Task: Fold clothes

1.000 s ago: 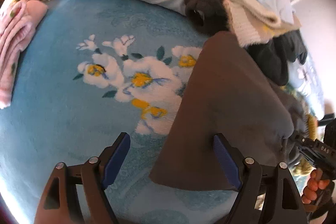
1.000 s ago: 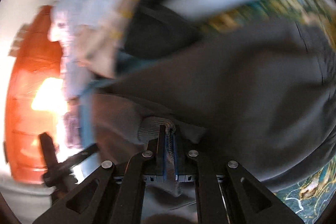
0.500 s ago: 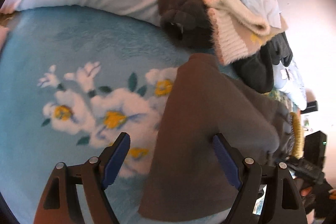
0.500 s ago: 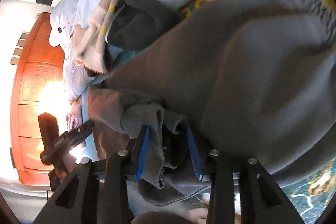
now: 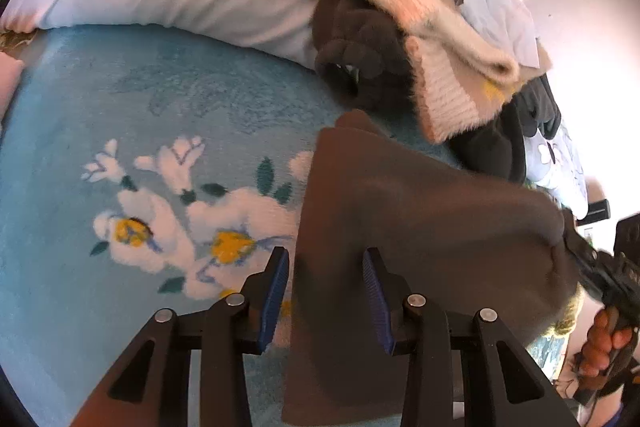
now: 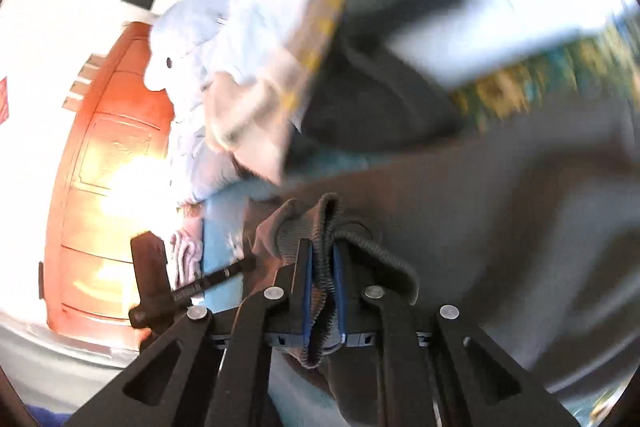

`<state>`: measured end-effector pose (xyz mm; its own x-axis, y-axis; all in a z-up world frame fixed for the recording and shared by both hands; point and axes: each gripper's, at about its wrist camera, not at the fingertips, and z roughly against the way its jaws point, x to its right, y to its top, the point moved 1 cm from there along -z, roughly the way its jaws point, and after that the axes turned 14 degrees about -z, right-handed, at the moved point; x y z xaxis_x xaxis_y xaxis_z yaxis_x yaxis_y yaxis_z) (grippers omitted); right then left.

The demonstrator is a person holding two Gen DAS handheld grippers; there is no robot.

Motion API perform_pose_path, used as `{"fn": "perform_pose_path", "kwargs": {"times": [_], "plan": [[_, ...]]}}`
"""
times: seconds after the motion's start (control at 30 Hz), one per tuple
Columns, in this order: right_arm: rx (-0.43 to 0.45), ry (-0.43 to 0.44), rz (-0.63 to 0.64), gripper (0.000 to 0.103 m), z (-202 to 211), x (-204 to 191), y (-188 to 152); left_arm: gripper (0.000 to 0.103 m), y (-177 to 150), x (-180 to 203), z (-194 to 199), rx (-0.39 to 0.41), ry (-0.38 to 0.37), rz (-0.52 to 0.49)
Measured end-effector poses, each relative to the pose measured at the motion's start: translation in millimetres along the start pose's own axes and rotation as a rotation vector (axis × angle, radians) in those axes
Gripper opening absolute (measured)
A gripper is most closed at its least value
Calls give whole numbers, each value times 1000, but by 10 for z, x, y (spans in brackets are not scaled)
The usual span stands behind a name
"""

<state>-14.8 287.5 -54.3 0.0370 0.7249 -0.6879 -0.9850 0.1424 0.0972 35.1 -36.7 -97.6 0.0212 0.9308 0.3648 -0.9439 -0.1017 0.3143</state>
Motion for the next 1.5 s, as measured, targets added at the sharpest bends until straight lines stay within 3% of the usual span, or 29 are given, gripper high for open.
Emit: {"fn": "perform_pose_path", "kwargs": {"times": [0.17,0.3,0.47,0.6,0.67,0.7,0.73,0.83,1.0,1.13,1.3,1.5], "plan": [[-71,-144,-77,10,-349,439,-21,41,6,78,164,27,100,-41],[-53,-124,-129,9,-367,577,-32,43,33,448,140,14,95,-129],[-14,-74,-107,12,-214,432,-54,43,67,1306,-180,-37,56,-303],[180,-34,-124,13,442,542,-258,43,69,1791,-415,-71,59,-417],[284,-72,-187,25,787,821,-389,43,106,1923,-567,-88,80,-449],[337,-100,-238,43,932,993,-470,43,178,1939,-689,-97,100,-461],[380,-134,-297,50,1039,1185,-548,43,189,1997,-755,-106,129,-471],[421,-166,-429,50,1076,1539,-699,44,171,2142,-860,-139,202,-486],[445,-108,-548,64,1022,1751,-731,44,147,2090,-851,-162,217,-506],[475,-65,-607,64,1124,1879,-635,44,173,1922,-541,-104,136,-437],[533,-43,-687,63,1089,1983,-658,44,216,1573,-49,2,103,-294],[586,-41,-695,43,1138,1833,-631,45,91,1009,669,103,123,-184]]}}
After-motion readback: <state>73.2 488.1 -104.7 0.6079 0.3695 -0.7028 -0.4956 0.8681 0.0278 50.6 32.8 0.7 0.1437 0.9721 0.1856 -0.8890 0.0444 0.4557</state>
